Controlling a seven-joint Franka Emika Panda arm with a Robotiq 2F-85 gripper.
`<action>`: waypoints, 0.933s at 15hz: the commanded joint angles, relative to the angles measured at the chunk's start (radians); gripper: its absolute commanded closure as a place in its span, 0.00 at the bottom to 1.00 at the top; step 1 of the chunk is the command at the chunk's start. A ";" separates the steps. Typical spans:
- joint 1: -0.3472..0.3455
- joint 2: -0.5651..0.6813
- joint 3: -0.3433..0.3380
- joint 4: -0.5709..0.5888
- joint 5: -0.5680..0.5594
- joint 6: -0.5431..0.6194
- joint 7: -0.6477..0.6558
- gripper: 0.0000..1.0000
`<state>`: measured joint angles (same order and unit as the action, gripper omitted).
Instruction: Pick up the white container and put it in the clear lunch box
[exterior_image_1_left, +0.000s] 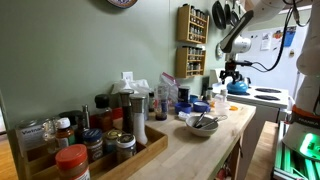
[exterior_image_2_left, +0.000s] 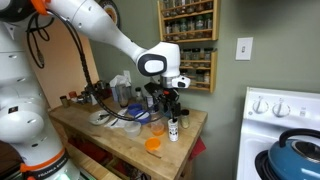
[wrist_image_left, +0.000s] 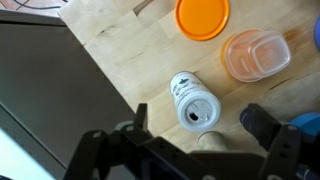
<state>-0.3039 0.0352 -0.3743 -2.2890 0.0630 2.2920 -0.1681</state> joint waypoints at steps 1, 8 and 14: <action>-0.011 0.074 0.025 0.038 0.007 0.012 -0.006 0.00; -0.010 0.154 0.062 0.073 -0.007 -0.001 0.010 0.01; -0.014 0.191 0.068 0.088 -0.009 0.017 0.015 0.54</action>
<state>-0.3042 0.2026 -0.3158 -2.2155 0.0607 2.2929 -0.1638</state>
